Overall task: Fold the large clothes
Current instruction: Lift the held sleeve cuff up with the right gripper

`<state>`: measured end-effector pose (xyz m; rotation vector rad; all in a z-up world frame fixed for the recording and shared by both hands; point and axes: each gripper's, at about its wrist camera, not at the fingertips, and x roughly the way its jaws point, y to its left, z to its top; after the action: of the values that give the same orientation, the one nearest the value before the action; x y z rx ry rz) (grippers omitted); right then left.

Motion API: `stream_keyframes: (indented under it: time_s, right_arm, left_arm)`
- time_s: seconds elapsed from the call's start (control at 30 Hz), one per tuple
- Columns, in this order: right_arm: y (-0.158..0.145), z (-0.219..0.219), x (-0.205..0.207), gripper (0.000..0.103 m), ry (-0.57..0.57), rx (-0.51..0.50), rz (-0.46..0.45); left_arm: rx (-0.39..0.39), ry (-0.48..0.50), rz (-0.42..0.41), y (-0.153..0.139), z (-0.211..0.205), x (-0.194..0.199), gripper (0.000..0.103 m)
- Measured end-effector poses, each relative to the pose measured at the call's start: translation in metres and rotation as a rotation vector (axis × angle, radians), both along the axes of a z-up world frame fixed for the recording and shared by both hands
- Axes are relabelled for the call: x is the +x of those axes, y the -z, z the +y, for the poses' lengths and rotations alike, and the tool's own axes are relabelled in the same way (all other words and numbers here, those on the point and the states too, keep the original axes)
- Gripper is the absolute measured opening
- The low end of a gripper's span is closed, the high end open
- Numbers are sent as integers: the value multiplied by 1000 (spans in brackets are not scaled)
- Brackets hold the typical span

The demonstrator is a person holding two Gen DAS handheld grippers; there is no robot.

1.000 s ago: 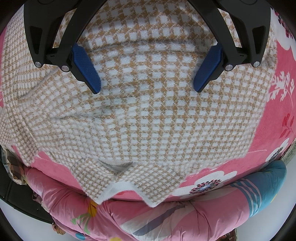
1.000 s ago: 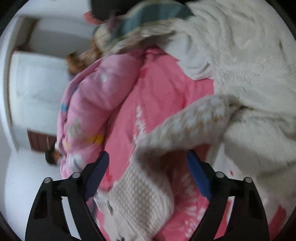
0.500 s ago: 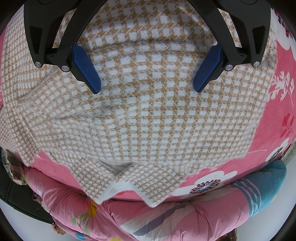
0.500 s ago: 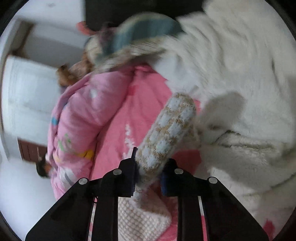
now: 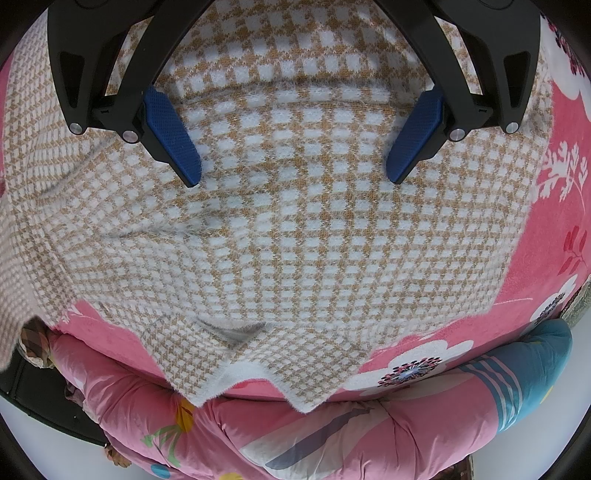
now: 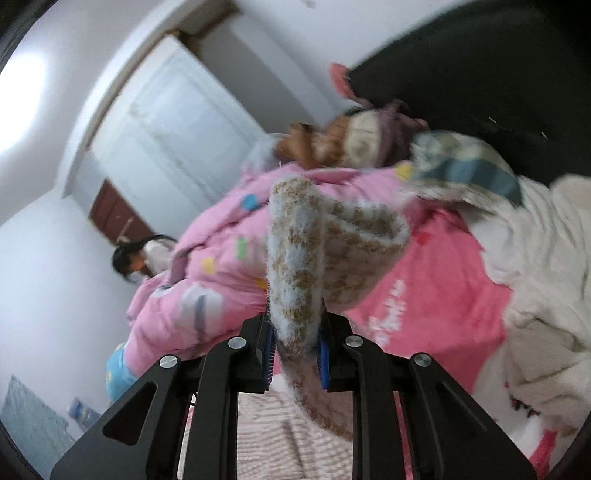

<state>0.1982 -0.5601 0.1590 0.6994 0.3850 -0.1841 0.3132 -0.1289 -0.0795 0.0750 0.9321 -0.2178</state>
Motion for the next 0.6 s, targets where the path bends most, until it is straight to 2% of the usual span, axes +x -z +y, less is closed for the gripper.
stream_keyframes:
  time_s: [0.3, 0.6]
  right_arm:
    - [-29, 83, 21, 18, -133, -113, -61]
    - [-40, 143, 36, 18, -235, -150, -94]
  left_arm:
    - [1, -1, 0, 0, 0, -1, 97]
    - [-3, -1, 0, 1, 0, -1, 97]
